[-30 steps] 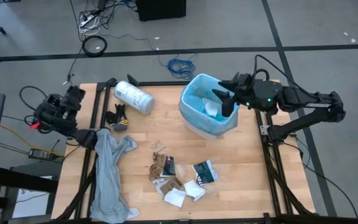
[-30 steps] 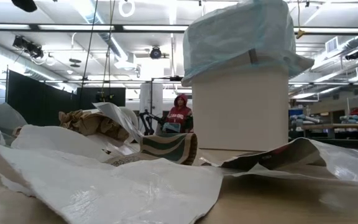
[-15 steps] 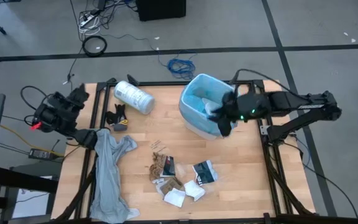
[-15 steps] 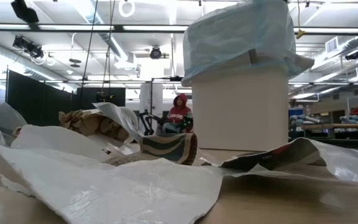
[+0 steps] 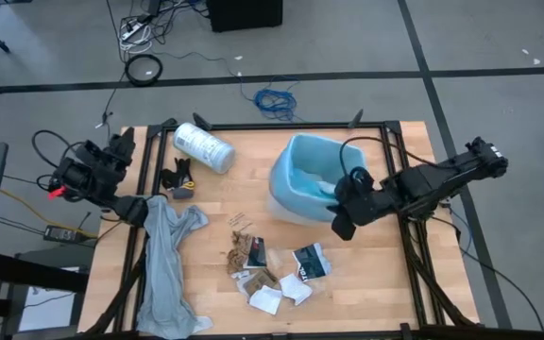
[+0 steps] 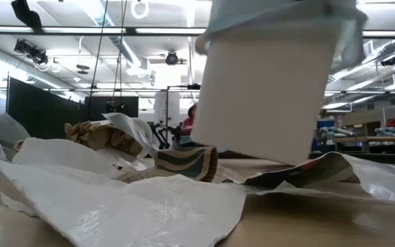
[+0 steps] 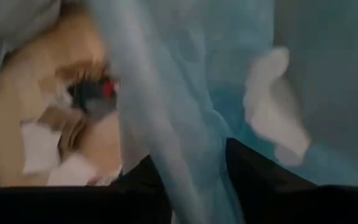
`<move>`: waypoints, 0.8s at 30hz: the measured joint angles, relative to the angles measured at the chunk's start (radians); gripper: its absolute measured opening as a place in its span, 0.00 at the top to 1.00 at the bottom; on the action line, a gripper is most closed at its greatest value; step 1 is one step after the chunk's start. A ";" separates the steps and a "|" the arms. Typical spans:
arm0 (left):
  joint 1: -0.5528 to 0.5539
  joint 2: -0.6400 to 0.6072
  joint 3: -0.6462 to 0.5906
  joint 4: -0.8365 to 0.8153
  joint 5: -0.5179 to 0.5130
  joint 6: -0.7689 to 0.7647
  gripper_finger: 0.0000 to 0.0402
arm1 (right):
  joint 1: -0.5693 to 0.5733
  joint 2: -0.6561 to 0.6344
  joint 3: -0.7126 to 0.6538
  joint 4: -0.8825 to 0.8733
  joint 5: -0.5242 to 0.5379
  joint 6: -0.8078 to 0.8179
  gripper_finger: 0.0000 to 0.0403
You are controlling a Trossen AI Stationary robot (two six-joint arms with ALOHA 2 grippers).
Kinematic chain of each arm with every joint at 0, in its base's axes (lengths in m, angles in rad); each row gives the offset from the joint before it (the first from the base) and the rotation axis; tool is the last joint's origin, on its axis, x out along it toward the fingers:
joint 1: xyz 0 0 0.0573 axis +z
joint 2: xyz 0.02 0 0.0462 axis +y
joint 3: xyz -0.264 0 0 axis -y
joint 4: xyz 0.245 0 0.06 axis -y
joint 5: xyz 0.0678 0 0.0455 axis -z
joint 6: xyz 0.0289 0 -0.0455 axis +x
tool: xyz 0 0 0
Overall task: Place trash/remove bag and relplace
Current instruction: Put the white paper into the trash bin
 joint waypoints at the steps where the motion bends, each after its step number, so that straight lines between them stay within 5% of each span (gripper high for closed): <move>1: 0.000 0.000 0.000 0.009 0.009 0.022 0.96 | -0.007 -0.004 0.000 0.024 0.033 -0.035 0.70; 6: 0.000 0.000 0.000 0.049 0.013 0.062 0.96 | -0.076 -0.048 0.000 0.143 0.129 -0.249 0.73; 15: 0.000 0.000 0.000 0.027 -0.024 0.116 0.96 | -0.182 -0.106 0.001 0.192 0.032 -0.419 0.70; 19: 0.000 0.000 0.000 -0.003 -0.026 0.114 0.96 | -0.188 -0.089 0.000 0.174 -0.045 -0.426 0.63; 24: 0.000 0.000 0.000 -0.070 -0.026 0.113 0.96 | -0.188 -0.086 0.000 0.361 -0.015 -0.509 0.46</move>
